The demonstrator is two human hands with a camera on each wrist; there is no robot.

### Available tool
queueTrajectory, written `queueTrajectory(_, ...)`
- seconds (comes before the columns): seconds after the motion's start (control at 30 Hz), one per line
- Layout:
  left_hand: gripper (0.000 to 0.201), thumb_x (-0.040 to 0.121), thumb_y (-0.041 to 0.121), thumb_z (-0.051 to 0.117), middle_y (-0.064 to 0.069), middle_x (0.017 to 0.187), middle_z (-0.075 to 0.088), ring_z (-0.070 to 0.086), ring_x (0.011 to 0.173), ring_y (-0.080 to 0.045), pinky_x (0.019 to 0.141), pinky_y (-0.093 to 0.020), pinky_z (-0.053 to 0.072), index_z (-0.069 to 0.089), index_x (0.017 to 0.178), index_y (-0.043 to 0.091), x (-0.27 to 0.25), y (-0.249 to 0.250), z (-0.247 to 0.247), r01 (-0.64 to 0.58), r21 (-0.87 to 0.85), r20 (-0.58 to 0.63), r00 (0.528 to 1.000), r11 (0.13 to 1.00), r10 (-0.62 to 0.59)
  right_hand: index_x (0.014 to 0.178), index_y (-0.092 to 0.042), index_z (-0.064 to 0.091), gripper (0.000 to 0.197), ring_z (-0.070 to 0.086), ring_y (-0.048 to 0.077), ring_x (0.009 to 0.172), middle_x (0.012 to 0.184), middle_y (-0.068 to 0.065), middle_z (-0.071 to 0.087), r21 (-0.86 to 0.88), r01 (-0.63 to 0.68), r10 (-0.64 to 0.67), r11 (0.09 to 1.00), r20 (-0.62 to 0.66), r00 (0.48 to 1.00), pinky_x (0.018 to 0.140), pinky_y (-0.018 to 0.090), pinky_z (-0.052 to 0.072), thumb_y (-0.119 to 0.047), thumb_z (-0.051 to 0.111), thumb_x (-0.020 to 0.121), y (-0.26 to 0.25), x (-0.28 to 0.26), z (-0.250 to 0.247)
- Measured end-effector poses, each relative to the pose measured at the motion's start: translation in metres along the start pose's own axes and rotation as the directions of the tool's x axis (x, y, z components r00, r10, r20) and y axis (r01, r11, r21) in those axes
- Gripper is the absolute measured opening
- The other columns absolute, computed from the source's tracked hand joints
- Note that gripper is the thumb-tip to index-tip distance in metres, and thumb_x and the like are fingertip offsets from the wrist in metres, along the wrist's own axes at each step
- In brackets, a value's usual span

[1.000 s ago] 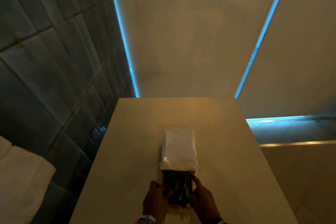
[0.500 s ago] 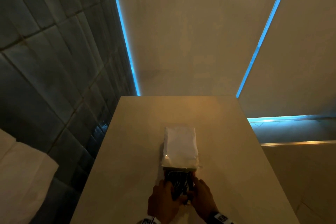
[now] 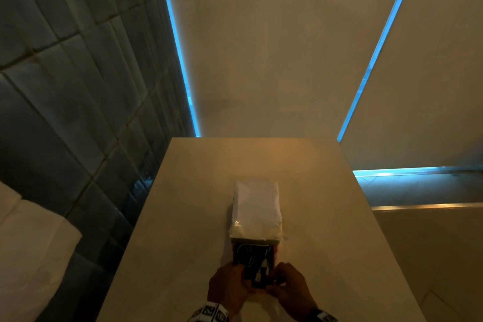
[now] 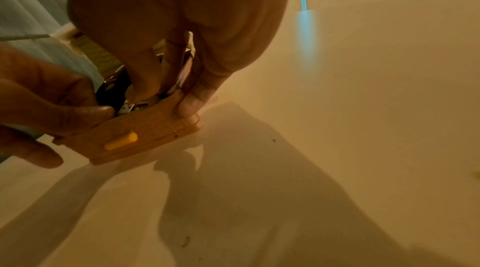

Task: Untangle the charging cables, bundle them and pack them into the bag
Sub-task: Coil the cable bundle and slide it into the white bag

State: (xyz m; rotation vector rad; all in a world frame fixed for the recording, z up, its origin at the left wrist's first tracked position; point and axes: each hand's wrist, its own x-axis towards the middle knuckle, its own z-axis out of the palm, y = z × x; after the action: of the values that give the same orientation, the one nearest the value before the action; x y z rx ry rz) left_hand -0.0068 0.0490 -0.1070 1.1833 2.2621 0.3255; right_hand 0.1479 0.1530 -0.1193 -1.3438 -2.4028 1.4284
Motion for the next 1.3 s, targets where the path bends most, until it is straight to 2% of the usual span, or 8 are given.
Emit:
queueTrajectory(0.2,0.013,0.080,0.045,0.060,0.006,0.095,0.055,0.059,0.090,-0.012,0.071,-0.023,0.045,0.053,0.078,0.034,0.006,-0.006,-0.005,0.026,-0.084,0.103,0.995,0.996,-0.017,0.069,-0.027,0.040,0.034,0.041,0.002,0.068,0.080,-0.008,0.043,-0.072,-0.025,0.022,0.997,-0.041,0.999,0.058,0.014,0.038,-0.012,0.070,0.073,-0.007,0.010,0.005)
queueTrajectory(0.27,0.020,0.081,0.045,0.061,0.005,0.100,0.053,0.056,0.093,-0.013,0.072,-0.022,0.042,0.057,0.093,0.030,0.005,-0.004,-0.005,0.023,-0.054,0.102,0.995,0.998,-0.018,0.068,-0.027,0.039,0.033,0.040,0.002,0.067,0.078,-0.008,0.043,-0.075,-0.048,0.046,0.996,-0.034,0.998,0.056,0.016,0.036,-0.013,0.069,0.072,-0.009,0.013,0.005)
queueTrajectory(0.4,0.059,0.081,0.048,0.057,-0.001,0.133,0.044,0.044,0.119,-0.024,0.096,-0.036,0.040,0.042,0.134,0.026,-0.003,0.009,0.003,0.026,0.141,0.071,0.997,0.990,-0.037,0.066,-0.025,0.037,0.032,0.039,0.008,0.066,0.076,-0.005,0.044,-0.051,-0.100,0.099,0.994,-0.034,0.995,0.054,0.020,0.030,-0.015,0.067,0.071,-0.010,0.016,0.006)
queueTrajectory(0.57,0.078,0.083,0.068,0.044,-0.006,0.150,0.025,0.032,0.129,-0.034,0.104,-0.045,0.030,0.025,0.147,0.028,-0.003,0.023,0.017,0.074,0.215,0.131,0.986,0.974,-0.104,0.063,-0.025,0.035,0.033,0.041,0.014,0.068,0.073,-0.006,0.043,-0.053,-0.106,0.104,0.993,-0.047,0.994,0.056,0.024,0.032,-0.014,0.064,0.075,-0.010,0.015,0.009)
queueTrajectory(0.73,0.073,0.089,0.062,0.039,-0.008,0.153,0.022,0.034,0.127,-0.035,0.103,-0.044,0.032,0.018,0.150,0.028,0.002,0.020,0.017,0.062,0.239,0.134,0.986,0.969,-0.096,0.062,-0.031,0.048,0.027,0.062,0.028,0.081,0.080,0.000,0.054,-0.064,-0.092,0.092,0.994,-0.003,0.996,0.075,0.037,0.053,-0.018,0.064,0.080,-0.010,0.009,0.002)
queueTrajectory(0.83,0.083,0.080,0.067,0.043,-0.004,0.153,0.023,0.036,0.127,-0.034,0.103,-0.043,0.036,0.015,0.150,0.033,0.002,0.022,0.016,0.086,0.182,0.125,0.986,0.979,-0.110,0.062,-0.034,0.051,0.029,0.062,0.022,0.082,0.077,-0.007,0.055,-0.082,-0.068,0.068,0.994,-0.002,0.998,0.074,0.028,0.053,-0.013,0.062,0.077,-0.007,0.006,-0.001)
queueTrajectory(1.13,0.067,0.083,0.066,0.044,-0.004,0.140,0.039,0.043,0.118,-0.030,0.094,-0.036,0.040,0.044,0.135,0.025,0.003,0.019,0.014,0.064,0.169,0.094,0.992,0.984,-0.080,0.073,-0.020,0.050,0.018,0.056,0.001,0.053,0.063,-0.005,0.063,0.035,-0.075,0.076,0.997,-0.014,0.997,0.053,0.017,0.047,-0.011,0.065,0.075,-0.004,0.004,-0.006)
queueTrajectory(1.3,0.050,0.092,0.055,0.035,-0.008,0.136,0.044,0.045,0.117,-0.030,0.092,-0.036,0.041,0.054,0.120,0.018,0.006,0.015,0.017,0.035,0.252,0.094,0.994,0.967,-0.061,0.074,-0.023,0.047,0.016,0.056,0.004,0.061,0.068,-0.008,0.061,0.024,-0.068,0.068,0.997,-0.010,0.998,0.057,0.015,0.044,-0.016,0.061,0.078,-0.005,0.004,-0.004)
